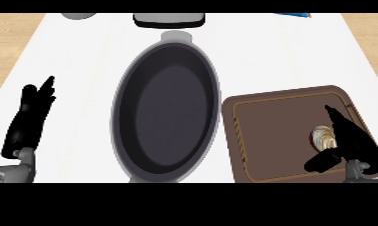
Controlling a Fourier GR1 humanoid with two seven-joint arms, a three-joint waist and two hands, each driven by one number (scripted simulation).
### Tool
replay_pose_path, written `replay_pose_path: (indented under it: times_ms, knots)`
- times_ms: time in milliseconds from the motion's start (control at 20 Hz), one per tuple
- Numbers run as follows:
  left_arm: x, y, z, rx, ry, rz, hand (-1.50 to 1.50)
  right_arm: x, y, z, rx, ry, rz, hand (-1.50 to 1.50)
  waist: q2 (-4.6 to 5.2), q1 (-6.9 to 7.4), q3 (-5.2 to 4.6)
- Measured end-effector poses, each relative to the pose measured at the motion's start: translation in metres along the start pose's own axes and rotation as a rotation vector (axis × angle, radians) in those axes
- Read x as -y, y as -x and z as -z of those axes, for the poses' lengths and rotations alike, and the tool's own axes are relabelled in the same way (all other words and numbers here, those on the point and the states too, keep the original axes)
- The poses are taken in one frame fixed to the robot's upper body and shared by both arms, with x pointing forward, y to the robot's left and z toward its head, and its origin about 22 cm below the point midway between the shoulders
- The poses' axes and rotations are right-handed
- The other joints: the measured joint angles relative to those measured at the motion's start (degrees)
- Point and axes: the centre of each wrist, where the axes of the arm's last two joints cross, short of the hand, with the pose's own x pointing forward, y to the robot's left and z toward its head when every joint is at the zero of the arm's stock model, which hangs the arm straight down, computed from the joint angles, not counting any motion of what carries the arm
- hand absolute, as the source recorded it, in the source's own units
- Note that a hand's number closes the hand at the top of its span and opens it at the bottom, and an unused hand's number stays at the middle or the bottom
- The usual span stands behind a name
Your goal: Pick the cupcake from the tray and place it in the pot
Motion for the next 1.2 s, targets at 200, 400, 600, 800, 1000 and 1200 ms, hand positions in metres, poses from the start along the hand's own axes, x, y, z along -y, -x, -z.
replay_pose_path:
  times_ms: [200, 400, 600, 800, 1000, 1200]
  knots:
    - [0.000, 0.004, -0.003, 0.006, 0.001, 0.002, 0.00, -0.007, 0.003, 0.011, -0.001, -0.008, 0.005, -1.50, 0.01, 0.04, 0.01]
    - [0.003, 0.000, 0.001, 0.010, 0.002, -0.005, 0.00, -0.007, 0.009, 0.020, 0.011, -0.013, 0.018, 1.50, -0.09, 0.01, -0.14]
    - [-0.003, -0.001, 0.009, 0.004, -0.001, 0.000, 0.00, -0.010, 0.008, 0.020, 0.054, 0.040, -0.002, 1.50, -0.23, -0.06, -0.37]
    - [-0.007, -0.006, 0.013, 0.005, -0.008, 0.005, 0.00, -0.010, 0.009, 0.020, 0.091, 0.098, -0.051, 1.50, -0.25, -0.10, -0.39]
    - [-0.008, -0.006, 0.007, 0.007, -0.005, 0.007, 0.00, -0.003, 0.007, 0.017, 0.121, 0.157, -0.082, 1.50, -0.20, -0.04, -0.26]
    - [-0.002, -0.006, 0.007, -0.001, -0.002, -0.001, 0.00, 0.003, 0.005, 0.011, 0.121, 0.235, -0.102, 1.50, -0.11, -0.12, -0.13]
